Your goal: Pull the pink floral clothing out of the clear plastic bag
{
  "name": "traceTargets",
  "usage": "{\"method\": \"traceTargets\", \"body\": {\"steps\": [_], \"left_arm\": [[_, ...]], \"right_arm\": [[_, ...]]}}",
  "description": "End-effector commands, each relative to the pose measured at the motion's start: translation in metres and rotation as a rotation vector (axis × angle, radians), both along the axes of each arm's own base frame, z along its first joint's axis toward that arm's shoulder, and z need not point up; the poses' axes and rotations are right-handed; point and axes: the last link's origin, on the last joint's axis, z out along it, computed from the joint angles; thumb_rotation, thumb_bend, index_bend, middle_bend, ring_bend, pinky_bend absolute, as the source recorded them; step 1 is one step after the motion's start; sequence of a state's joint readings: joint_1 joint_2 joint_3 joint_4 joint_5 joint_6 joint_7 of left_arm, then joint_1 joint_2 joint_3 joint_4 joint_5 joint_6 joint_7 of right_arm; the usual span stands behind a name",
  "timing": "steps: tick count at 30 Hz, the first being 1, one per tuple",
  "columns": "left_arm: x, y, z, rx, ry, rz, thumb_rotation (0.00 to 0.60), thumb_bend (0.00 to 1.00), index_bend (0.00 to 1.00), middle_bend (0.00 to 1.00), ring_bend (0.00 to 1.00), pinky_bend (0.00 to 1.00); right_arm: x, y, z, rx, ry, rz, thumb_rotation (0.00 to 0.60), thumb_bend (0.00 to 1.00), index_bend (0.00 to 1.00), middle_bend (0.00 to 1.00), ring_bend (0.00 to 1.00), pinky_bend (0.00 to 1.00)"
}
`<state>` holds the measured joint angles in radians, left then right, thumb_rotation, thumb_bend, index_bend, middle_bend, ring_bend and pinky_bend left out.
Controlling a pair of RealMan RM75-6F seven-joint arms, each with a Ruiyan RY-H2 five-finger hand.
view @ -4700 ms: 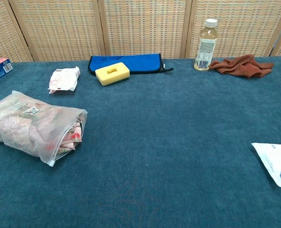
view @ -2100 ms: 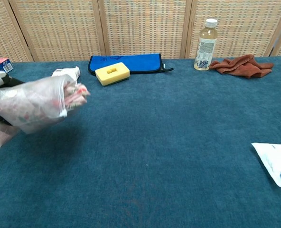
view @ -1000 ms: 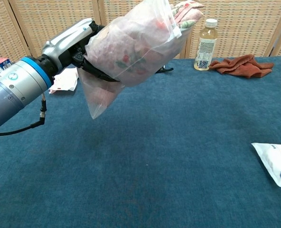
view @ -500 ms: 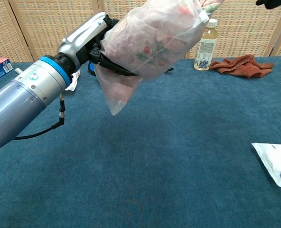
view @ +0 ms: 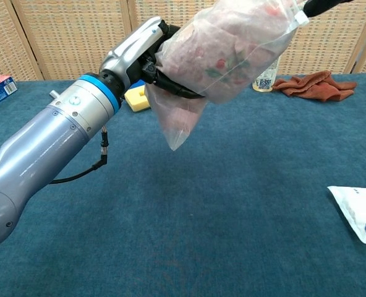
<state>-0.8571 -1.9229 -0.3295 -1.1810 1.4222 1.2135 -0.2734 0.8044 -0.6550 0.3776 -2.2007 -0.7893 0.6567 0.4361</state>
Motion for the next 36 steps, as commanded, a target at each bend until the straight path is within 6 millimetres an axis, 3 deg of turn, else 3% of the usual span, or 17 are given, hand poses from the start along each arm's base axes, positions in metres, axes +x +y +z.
{"method": "traceTargets", "body": {"steps": [1,9,16,29,33,35,36], "left_arm": [[0.003,0.000,0.000,0.003,0.002,-0.003,0.600,0.13,0.66,0.57,0.55,0.55],[0.014,-0.004,-0.006,-0.006,0.013,-0.012,0.600,0.13,0.66,0.57,0.55,0.55],[0.018,-0.004,-0.008,-0.013,0.009,-0.004,0.600,0.13,0.66,0.57,0.55,0.55],[0.022,-0.005,-0.005,-0.022,-0.005,0.007,0.600,0.13,0.66,0.57,0.55,0.55],[0.023,-0.006,-0.005,-0.028,-0.013,0.010,0.600,0.13,0.66,0.57,0.55,0.55],[0.024,-0.007,-0.003,-0.029,-0.017,0.008,0.600,0.13,0.66,0.57,0.55,0.55],[0.024,-0.007,-0.003,-0.028,-0.019,0.009,0.600,0.13,0.66,0.57,0.55,0.55]], "right_arm": [[0.002,0.000,-0.003,0.001,0.000,0.011,0.600,0.00,0.34,0.00,0.00,0.00],[0.008,-0.003,-0.016,0.000,-0.031,0.029,0.600,0.00,0.33,0.00,0.00,0.00],[0.010,-0.004,-0.021,0.013,-0.031,0.035,0.600,0.00,0.24,0.00,0.00,0.00],[0.011,-0.003,-0.027,-0.014,0.010,0.071,0.600,0.00,0.25,0.00,0.00,0.00],[0.011,-0.004,-0.030,-0.033,0.016,0.075,0.600,0.01,0.39,0.00,0.00,0.00],[0.010,-0.004,-0.032,-0.045,0.029,0.083,0.600,0.10,0.49,0.00,0.00,0.00],[0.010,-0.004,-0.033,-0.052,0.036,0.087,0.600,0.19,0.55,0.00,0.00,0.00]]}}
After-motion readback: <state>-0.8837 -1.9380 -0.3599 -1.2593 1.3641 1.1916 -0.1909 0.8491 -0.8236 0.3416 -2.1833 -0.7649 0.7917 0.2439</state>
